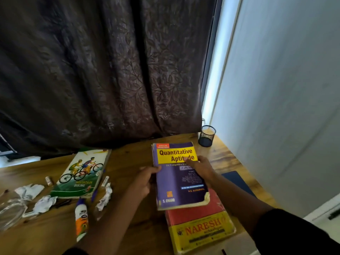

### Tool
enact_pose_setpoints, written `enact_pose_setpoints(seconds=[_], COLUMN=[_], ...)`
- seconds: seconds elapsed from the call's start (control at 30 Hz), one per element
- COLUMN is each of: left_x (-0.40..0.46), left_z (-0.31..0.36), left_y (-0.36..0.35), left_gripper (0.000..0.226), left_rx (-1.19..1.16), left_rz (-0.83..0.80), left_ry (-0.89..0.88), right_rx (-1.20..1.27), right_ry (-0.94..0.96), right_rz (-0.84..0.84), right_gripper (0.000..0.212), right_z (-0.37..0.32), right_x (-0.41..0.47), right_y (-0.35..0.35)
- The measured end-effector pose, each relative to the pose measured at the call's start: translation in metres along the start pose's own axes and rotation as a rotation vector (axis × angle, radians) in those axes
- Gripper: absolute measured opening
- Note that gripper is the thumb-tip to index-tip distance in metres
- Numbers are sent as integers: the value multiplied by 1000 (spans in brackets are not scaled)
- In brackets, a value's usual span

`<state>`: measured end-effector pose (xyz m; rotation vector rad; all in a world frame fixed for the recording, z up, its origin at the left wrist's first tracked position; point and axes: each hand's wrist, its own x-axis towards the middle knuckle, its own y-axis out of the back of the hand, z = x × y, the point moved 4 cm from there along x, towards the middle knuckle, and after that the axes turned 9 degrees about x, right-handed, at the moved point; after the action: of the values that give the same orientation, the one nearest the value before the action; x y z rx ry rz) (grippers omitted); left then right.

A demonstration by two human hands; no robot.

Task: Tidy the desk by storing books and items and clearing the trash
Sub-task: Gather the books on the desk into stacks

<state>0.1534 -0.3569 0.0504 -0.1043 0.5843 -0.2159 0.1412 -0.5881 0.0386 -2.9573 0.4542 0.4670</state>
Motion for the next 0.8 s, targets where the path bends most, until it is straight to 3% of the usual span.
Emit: enact_pose_setpoints(seconds=[0.1, 0.17, 0.33, 0.5, 0.73, 0.8], left_x=[0, -2, -4, -7, -16, -17], left_z=[-26, -38, -49, -51, -61, -63], left_y=[-16, -26, -38, -36, -33, -26], left_gripper=[3, 14, 19, 22, 25, 24], left_rx=[118, 217, 541, 947, 1063, 1108], left_rz=[36, 65, 176, 281, 398, 448], left_ry=[30, 29, -89, -307, -490, -527], right_rx=[-213, -436, -702, -868, -937, -968], right_ry=[-18, 16, 62, 93, 94, 128], right_rz=[61, 88, 48, 22, 86, 150], right_gripper=[34, 31, 32, 33, 40, 57], right_z=[22, 31, 38, 30, 26, 21], right_x=[-3, -6, -15, -19, -18, -22], right_y=[27, 41, 58, 60, 54, 50])
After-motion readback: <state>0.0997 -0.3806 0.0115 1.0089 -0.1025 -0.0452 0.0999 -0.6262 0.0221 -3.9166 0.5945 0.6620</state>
